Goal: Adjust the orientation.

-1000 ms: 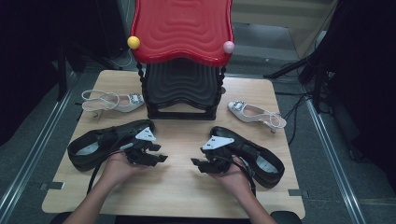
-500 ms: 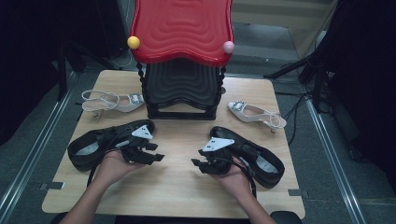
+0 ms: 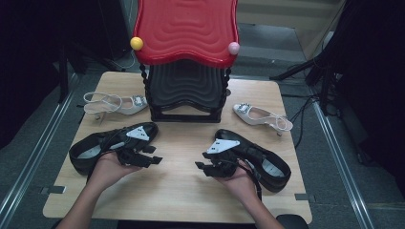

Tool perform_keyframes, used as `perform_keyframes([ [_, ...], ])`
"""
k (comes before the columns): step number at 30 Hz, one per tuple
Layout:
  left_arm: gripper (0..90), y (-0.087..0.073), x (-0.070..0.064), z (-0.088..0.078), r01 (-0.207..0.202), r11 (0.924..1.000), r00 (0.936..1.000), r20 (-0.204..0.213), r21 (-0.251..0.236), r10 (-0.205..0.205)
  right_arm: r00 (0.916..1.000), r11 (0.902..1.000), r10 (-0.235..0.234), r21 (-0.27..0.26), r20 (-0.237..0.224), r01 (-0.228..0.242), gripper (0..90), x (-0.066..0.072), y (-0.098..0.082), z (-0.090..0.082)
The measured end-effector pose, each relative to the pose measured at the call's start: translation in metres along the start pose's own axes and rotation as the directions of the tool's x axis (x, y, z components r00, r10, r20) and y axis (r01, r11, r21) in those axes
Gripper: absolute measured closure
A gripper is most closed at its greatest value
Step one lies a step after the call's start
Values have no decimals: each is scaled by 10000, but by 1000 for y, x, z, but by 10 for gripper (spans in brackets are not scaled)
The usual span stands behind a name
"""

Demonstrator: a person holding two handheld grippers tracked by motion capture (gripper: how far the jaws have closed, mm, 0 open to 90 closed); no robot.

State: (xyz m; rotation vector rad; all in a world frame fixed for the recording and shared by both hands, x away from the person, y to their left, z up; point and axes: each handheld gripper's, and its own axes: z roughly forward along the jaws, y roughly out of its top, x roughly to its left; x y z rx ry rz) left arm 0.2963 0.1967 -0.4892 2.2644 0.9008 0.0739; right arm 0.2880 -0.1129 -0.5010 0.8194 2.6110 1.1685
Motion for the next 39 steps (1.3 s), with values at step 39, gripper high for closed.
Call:
perform_keyframes([
  [39, 471, -38, 36, -99, 1267, 9908, 9824, -1319, -481, -1320, 9991, 9995, 153, 271, -402, -142, 549, -3, 3, 13],
])
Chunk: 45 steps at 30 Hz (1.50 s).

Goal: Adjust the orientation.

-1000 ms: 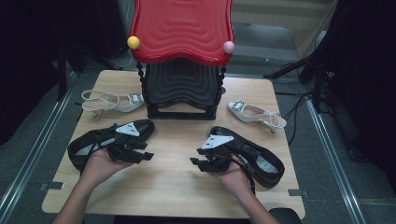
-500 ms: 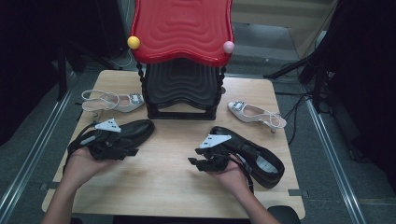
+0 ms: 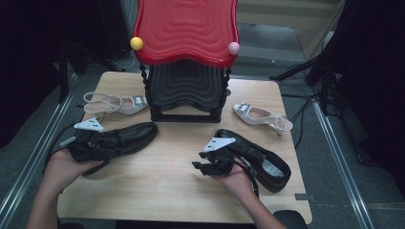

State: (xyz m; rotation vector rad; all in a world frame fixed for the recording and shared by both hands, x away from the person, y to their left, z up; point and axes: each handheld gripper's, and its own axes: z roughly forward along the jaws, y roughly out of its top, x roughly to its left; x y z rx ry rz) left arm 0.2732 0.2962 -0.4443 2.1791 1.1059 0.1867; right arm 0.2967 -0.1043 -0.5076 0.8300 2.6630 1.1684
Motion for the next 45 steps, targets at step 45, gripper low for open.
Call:
perform_keyframes([
  [45, 766, -15, 26, 23, 1035, 9944, 9946, 87, -191, -1033, 10000, 10000, -71, 25, -9, 71, 551, -1, 0, 2],
])
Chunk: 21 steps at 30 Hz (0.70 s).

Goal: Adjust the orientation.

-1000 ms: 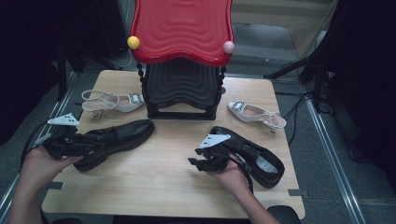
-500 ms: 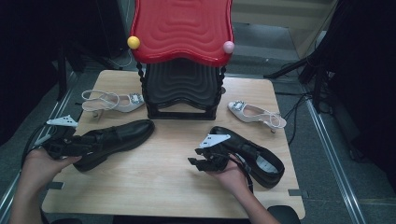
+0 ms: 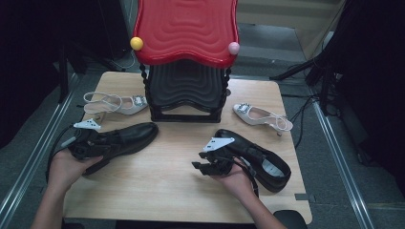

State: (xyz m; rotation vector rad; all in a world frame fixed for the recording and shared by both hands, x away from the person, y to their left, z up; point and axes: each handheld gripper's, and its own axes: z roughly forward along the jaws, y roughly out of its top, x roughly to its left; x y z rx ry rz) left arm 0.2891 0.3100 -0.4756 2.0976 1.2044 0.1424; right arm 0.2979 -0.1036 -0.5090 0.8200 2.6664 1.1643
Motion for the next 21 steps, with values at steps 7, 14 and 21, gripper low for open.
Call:
perform_keyframes([
  [7, 766, 10, -18, 1, -273, 9996, 9981, 545, -59, 276, 10000, 9998, 75, -179, 35, -75, 551, -1, 0, -3],
  [14, 767, 23, -43, 10, -492, 9982, 9934, 1024, -336, 524, 9998, 9993, 209, -306, 48, -208, 540, 0, 1, -6],
  [21, 770, 33, -66, 26, -928, 9955, 9856, 1405, -174, 944, 9997, 9990, 107, -429, 212, -97, 541, 2, 0, -10],
])
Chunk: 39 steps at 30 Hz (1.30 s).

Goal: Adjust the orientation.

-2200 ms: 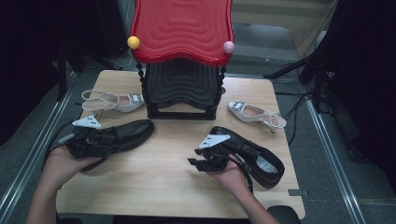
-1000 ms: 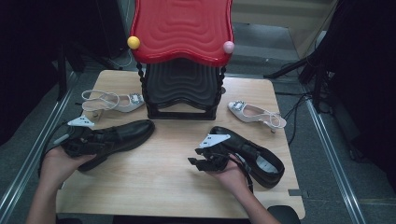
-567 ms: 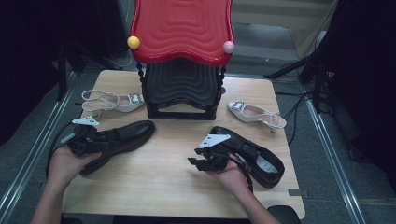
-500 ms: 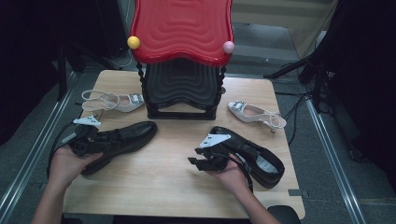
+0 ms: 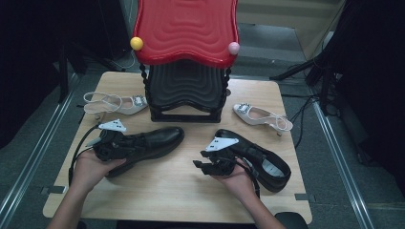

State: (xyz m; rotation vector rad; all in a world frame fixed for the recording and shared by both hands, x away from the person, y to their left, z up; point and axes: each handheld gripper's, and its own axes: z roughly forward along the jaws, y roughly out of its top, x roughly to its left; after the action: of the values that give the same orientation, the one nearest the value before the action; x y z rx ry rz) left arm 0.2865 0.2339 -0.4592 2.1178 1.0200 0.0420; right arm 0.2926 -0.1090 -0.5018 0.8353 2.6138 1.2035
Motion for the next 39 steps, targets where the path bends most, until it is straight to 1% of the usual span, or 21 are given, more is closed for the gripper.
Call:
perform_keyframes([
  [4, 767, 6, -9, 12, -150, 9999, 9998, 158, 50, 149, 9999, 10000, -8, 24, 115, 7, 542, 1, -2, -3],
  [6, 768, 10, -15, 19, -268, 9996, 9995, 182, 69, 266, 9999, 9999, 14, -99, 158, -13, 545, 1, -3, -5],
  [8, 767, 12, -17, 22, -249, 9997, 9995, 193, 48, 248, 9999, 9998, 27, -207, 152, -23, 547, 1, -3, -6],
  [12, 767, 19, -26, 39, -243, 9997, 9992, 317, -63, 245, 9995, 9990, 166, -415, 269, -154, 551, 2, -6, -12],
  [14, 766, 21, -28, 41, -256, 9997, 9993, 265, -53, 257, 9994, 9990, 202, -415, 297, -189, 552, 2, -6, -12],
  [16, 765, 26, -33, 51, -258, 9997, 9995, 161, 19, 257, 9991, 9988, 232, -428, 348, -217, 553, 3, -8, -13],
  [19, 760, 28, -34, 61, -162, 9998, 9993, 353, 122, 158, 9988, 9988, 268, -426, 416, -251, 554, 4, -9, -14],
  [20, 762, 29, -35, 63, -210, 9995, 9991, 368, 218, 202, 9988, 9988, 254, -437, 415, -236, 555, 5, -9, -14],
  [21, 763, 29, -37, 64, -396, 9990, 9990, 203, 184, 392, 9988, 9988, 249, -424, 423, -231, 556, 5, -9, -14],
  [22, 751, 29, -37, 65, -409, 9990, 9989, 245, 206, 404, 9987, 9988, 276, -414, 433, -258, 557, 5, -10, -13],
  [23, 750, 29, -37, 65, -409, 9990, 9989, 245, 206, 404, 9987, 9988, 276, -414, 433, -258, 557, 5, -10, -13],
  [26, 670, 29, -35, 64, -379, 9989, 9971, 674, 291, 359, 9986, 9985, 337, -447, 415, -318, 568, 5, -9, -12],
  [28, 602, 29, -32, 61, -380, 9987, 9974, 618, 353, 358, 9986, 9984, 364, -442, 380, -347, 571, 5, -8, -11],
  [30, 576, 29, -30, 56, -479, 9979, 9975, 548, 435, 455, 9988, 9985, 337, -438, 355, -321, 575, 6, -7, -10],
  [32, 560, 28, -28, 52, -499, 9979, 9974, 535, 409, 477, 9990, 9988, 280, -422, 352, -265, 575, 7, -7, -10],
  [33, 547, 28, -25, 45, -601, 9968, 9965, 608, 533, 569, 9990, 9987, 278, -431, 346, -263, 578, 7, -6, -10],
  [34, 542, 27, -23, 41, -582, 9971, 9960, 705, 482, 547, 9990, 9986, 305, -448, 331, -290, 580, 8, -6, -10],
  [36, 542, 27, -19, 33, -364, 9989, 9952, 916, 283, 337, 9988, 9985, 358, -427, 321, -344, 588, 7, -6, -10],
  [37, 544, 26, -16, 30, -277, 9991, 9947, 1003, 315, 244, 9986, 9982, 438, -418, 285, -426, 588, 8, -5, -10],
  [38, 551, 26, -16, 30, -277, 9991, 9947, 1003, 315, 244, 9987, 9982, 441, -420, 266, -430, 589, 7, -5, -9],
  [39, 573, 25, -13, 24, -181, 9996, 9945, 1038, 206, 159, 9987, 9981, 454, -423, 247, -444, 593, 7, -5, -9],
])
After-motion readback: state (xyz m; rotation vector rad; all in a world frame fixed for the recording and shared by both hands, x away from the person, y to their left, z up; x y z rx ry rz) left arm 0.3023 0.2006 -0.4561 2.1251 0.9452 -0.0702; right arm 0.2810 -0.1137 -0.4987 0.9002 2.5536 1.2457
